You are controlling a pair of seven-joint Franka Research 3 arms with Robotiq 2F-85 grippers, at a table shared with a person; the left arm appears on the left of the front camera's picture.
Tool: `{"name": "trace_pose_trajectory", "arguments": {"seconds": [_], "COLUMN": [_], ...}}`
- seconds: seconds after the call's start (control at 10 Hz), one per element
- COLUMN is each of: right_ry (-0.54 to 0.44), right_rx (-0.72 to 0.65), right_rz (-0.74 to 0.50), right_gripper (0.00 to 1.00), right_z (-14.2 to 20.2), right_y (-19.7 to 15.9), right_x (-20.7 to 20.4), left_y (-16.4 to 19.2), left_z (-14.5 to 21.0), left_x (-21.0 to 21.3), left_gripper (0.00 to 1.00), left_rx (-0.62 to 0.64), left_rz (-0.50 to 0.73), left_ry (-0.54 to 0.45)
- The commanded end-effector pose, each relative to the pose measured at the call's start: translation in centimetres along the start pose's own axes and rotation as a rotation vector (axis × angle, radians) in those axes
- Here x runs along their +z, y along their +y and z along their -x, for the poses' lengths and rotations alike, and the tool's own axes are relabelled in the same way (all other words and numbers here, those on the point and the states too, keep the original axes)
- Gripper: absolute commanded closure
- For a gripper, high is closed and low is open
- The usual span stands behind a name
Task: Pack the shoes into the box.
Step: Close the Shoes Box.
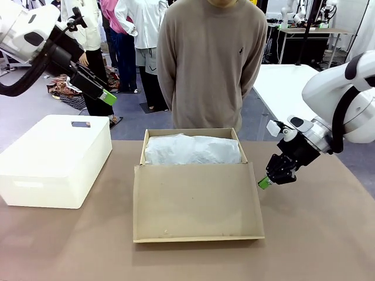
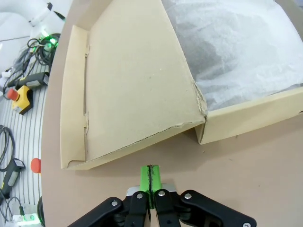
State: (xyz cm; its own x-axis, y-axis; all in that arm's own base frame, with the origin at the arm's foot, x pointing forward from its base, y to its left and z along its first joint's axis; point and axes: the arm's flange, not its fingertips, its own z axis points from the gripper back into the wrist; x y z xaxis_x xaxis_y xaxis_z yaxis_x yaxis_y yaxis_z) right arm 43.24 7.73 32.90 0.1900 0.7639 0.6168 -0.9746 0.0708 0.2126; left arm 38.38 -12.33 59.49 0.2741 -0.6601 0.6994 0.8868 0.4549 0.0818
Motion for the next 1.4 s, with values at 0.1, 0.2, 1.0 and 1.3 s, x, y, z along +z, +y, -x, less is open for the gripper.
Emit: {"name": "trace_pose_trajectory", "arguments": {"seconds": [0.1, 0.2, 1.0, 1.3], "right_ry": [-0.022, -0.03, -0.095, -0.111], "right_rx": [0.035, 0.048, 0.147, 0.166], "right_rz": [0.009, -0.003, -0.191, -0.312], "right_gripper": [1.0, 1.0, 1.0, 1.0], "right_z": [0.6, 0.7, 1.3, 1.4], "right_y": [-0.6, -0.7, -2.6, -2.8], "right_x": [-2.0, -2.3, -4.4, -4.9], "left_y": [0.1, 0.1, 0.1, 0.1], "left_z": [0.0, 0.0, 0.0, 0.0], "left_x": [0.0, 0.0, 0.0, 0.0], "left_gripper": [0.0, 0.0, 0.0, 0.0], "left_rx": [-0.001, -0.001, -0.001, -0.001], "left_rz": [0.016, 0.016, 0.016, 0.016], "left_ry": [-0.017, -0.017, -0.017, -0.017]}}
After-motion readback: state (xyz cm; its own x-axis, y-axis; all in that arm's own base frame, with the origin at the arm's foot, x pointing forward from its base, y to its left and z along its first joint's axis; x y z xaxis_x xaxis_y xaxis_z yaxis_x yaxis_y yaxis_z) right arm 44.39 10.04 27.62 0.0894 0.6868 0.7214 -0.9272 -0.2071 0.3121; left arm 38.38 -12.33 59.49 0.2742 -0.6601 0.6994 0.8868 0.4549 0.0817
